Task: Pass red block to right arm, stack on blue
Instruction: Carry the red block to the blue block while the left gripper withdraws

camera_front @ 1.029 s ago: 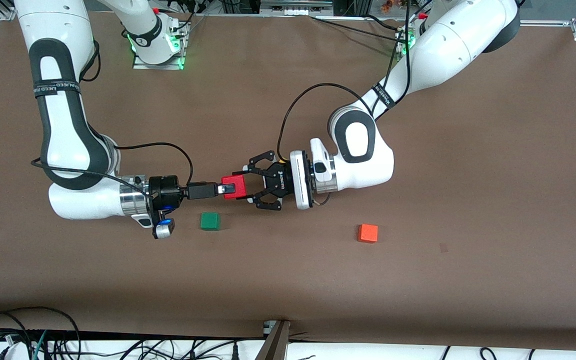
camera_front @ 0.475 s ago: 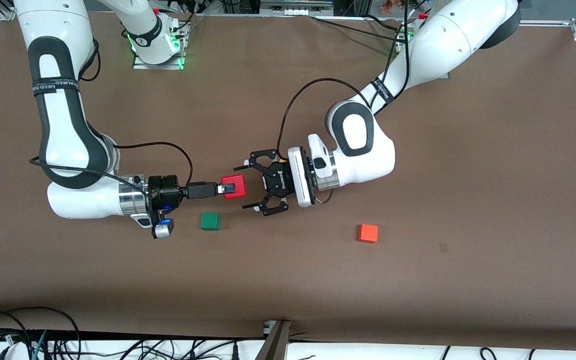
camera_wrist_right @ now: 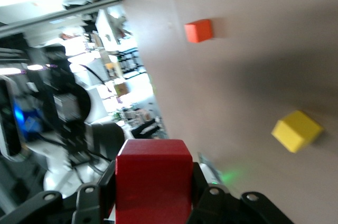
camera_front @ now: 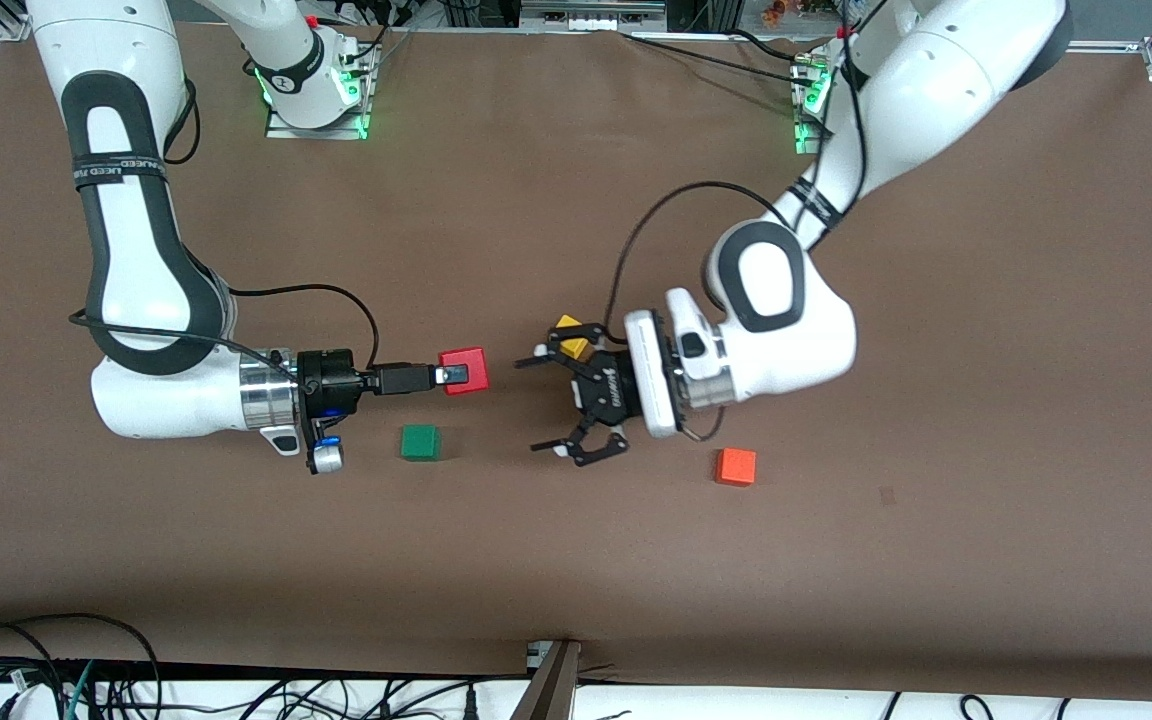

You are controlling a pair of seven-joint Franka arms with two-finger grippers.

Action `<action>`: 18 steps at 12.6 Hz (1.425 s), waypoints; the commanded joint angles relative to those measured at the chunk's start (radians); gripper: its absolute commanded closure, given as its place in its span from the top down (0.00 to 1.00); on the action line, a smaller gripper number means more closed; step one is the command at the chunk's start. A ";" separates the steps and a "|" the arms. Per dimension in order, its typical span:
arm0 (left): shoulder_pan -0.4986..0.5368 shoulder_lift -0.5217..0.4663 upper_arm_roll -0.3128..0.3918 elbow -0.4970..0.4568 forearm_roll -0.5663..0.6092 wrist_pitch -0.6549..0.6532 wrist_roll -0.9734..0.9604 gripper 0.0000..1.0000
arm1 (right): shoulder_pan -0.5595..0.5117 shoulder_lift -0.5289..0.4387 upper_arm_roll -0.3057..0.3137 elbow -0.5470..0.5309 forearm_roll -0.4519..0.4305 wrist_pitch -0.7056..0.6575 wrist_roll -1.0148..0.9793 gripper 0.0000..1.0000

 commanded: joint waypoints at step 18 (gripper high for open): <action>0.489 -0.067 0.305 0.226 0.965 -0.987 -0.044 1.00 | 0.021 -0.176 -0.177 -0.377 -1.201 0.500 -0.206 0.18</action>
